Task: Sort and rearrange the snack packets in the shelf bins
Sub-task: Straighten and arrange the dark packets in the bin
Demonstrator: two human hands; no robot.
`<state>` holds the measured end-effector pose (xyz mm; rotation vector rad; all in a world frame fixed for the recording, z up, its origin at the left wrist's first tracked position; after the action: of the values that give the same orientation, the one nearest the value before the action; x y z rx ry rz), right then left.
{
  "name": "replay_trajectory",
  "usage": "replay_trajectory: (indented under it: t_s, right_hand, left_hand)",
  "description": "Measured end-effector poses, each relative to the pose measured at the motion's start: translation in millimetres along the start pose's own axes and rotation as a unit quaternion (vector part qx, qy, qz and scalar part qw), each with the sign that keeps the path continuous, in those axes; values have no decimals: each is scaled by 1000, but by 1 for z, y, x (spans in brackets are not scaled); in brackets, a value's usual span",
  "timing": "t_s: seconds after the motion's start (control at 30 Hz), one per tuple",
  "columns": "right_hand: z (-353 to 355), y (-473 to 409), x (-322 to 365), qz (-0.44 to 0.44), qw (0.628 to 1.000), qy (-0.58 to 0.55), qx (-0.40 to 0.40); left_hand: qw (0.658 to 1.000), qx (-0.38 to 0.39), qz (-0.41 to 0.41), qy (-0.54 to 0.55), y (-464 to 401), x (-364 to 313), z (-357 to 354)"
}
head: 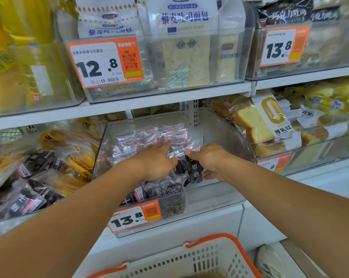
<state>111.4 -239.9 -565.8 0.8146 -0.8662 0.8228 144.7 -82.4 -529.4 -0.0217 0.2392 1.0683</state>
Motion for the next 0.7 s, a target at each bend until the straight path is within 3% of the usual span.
replay_trajectory:
  t_s: [0.2,0.33,0.5,0.6,0.7]
  right_hand:
    - [-5,-1,-4,-27,997,-78,-1]
    - [-11,1,-1,-12,998,-62,-19]
    - [-19,13,6,-27,994,-62,85]
    - [-4,20,7,-31,995,12,98]
    - [8,18,8,-15,997,14,73]
  left_hand:
    - [999,25,14,-45,-2,1,-6]
    - [998,31,18,-49,-4,0,-10]
    - [998,32,15,-44,-7,0,-11]
    - [1000,0,-13,11,2,-4,1]
    - [994,-70,-28,81,18,1,23]
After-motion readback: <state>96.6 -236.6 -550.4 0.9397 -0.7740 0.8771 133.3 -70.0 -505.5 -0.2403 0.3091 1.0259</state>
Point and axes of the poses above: each hand's wrist, its own y-axis away from the middle knuckle, its own z-axis out of the back of the hand, x = y × z, the point moved 9 cm from there along -y, towards the middle knuckle, and after that the axes turned 6 degrees about -x, right-handed, at the moved point
